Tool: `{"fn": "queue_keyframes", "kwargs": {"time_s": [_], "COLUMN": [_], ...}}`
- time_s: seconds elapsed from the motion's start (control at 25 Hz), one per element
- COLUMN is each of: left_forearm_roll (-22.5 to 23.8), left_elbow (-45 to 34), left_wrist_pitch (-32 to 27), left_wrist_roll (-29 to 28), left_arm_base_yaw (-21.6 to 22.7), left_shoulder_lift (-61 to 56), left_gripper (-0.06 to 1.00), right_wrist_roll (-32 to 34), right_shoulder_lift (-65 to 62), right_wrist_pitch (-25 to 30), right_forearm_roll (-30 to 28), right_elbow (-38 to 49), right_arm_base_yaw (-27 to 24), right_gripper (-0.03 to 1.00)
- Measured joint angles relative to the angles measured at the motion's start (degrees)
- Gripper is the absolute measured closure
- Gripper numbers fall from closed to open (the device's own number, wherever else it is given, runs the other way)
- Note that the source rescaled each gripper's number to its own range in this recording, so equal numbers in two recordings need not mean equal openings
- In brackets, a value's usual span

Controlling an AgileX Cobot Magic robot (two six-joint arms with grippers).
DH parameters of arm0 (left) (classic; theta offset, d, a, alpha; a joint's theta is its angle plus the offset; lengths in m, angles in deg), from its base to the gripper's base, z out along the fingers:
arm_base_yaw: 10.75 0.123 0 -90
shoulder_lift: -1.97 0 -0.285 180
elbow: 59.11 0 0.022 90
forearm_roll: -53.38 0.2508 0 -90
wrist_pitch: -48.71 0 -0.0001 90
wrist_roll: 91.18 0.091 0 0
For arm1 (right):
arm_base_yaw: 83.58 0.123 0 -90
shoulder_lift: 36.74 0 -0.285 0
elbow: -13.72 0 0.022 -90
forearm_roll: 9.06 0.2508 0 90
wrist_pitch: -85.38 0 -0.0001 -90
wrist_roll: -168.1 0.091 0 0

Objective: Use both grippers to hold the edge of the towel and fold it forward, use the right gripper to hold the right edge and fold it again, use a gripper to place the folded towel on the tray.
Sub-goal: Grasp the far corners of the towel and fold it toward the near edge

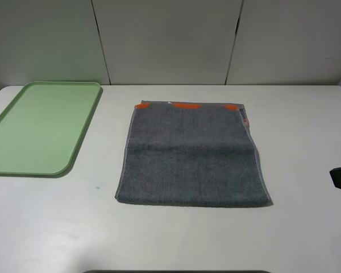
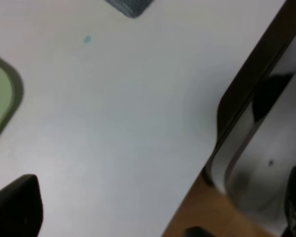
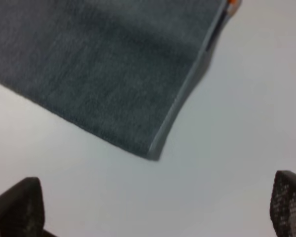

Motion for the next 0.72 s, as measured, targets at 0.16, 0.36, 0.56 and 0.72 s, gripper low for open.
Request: {"fn": "queue_keyframes", "kwargs": {"time_s": [0.16,0.36,0.56,0.72], "left_forearm_roll": [5.3,12.2,19.8,20.8], "left_elbow": [0.0,0.0,0.0,0.0], "left_wrist_pitch": [3.9,10.7,18.3,25.6], "left_wrist_roll": [3.0,4.1,4.2,4.2], "left_arm_base_yaw": [-6.0,-13.3,-17.1,-17.3], "left_shoulder_lift": [6.5,14.3,21.6,27.1], "left_gripper": [-0.04,-0.04,-0.04,-0.04], "right_wrist_roll": [-11.3,-20.3,-29.0,-34.2], "right_shoulder_lift": [5.9,13.0,21.1,25.3], "right_wrist_pitch": [-5.4,-6.5,-6.9,-8.3], "right_forearm_roll": [4.8,7.6,7.6,7.6], "right_elbow": [0.0,0.0,0.0,0.0], "right_arm_base_yaw": [0.0,0.0,3.1,5.4], "right_gripper": [-0.03,-0.03,-0.03,-0.03]}}
